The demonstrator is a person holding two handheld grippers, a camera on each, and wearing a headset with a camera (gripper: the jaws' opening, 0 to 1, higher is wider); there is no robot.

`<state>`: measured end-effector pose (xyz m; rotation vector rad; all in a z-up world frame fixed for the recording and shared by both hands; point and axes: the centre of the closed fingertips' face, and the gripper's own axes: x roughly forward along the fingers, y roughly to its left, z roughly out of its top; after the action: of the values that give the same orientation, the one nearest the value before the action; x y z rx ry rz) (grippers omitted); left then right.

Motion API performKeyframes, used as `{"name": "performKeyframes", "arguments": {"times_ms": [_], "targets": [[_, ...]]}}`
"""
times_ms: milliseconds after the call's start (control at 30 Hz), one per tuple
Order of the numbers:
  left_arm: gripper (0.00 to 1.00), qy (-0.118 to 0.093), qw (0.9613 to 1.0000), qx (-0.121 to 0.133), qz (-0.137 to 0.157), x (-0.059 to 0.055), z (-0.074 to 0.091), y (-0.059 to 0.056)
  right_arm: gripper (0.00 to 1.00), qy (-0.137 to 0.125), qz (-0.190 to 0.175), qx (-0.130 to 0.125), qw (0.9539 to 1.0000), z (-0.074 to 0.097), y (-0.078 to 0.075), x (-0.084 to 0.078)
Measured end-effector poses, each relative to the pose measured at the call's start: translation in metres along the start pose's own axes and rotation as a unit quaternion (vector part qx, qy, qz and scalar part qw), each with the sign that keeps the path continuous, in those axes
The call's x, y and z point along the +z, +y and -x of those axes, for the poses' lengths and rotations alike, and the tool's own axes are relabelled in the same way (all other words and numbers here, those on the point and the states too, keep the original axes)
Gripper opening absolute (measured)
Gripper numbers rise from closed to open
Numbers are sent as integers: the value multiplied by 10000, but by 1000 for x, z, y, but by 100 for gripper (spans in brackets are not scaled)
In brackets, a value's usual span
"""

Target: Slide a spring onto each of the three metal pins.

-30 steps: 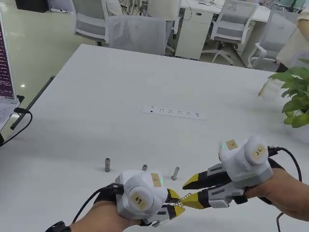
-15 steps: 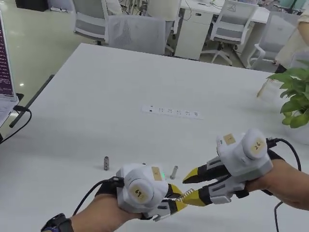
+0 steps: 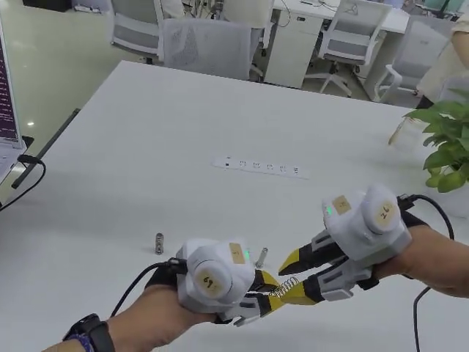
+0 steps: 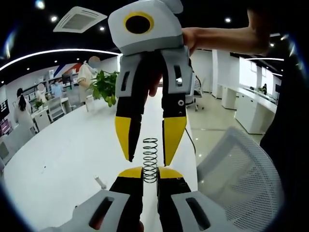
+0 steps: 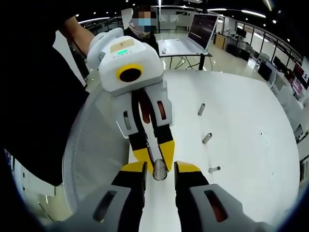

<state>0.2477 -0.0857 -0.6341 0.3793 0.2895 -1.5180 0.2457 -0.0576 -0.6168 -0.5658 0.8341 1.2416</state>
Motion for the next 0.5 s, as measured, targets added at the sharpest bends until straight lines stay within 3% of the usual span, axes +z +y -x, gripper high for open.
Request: {"name": "performKeyframes", "arguments": {"times_ms": [500], "targets": [[2,-111,9999,-30,-54,10,1,1,13,359,431,151,9983,3,1,-1]]}}
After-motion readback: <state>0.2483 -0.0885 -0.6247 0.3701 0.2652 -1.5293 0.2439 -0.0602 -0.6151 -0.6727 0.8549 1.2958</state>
